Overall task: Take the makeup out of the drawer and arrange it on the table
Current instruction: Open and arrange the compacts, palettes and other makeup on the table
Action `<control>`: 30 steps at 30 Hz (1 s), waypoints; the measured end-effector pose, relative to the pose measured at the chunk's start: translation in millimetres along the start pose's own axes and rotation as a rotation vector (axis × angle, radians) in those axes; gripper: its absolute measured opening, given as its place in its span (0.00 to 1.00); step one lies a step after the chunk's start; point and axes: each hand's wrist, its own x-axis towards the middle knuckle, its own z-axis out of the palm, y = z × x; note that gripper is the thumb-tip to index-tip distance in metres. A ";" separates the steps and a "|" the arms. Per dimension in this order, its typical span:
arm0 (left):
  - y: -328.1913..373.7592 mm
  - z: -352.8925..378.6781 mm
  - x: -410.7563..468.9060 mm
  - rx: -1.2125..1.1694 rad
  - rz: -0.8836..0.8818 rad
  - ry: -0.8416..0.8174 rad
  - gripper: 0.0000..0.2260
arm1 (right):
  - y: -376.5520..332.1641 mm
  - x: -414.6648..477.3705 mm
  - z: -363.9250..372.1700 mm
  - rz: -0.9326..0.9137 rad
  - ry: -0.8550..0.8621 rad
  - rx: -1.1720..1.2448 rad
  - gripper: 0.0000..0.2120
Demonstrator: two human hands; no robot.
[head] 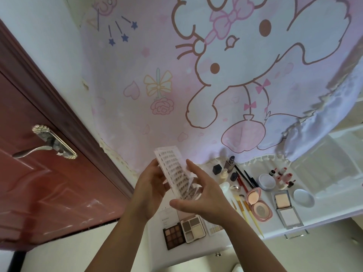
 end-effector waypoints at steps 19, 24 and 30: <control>-4.5 -0.5 3.2 0.092 0.037 0.106 0.38 | 9.5 -1.1 -2.8 -0.275 0.415 -0.190 0.15; -3.7 0.9 3.9 0.009 0.059 0.118 0.33 | 8.6 -3.4 0.6 -0.266 0.291 -0.074 0.14; -1.1 5.6 -3.4 0.035 0.090 0.075 0.29 | 7.8 -3.5 -3.5 -0.021 -0.076 0.111 0.27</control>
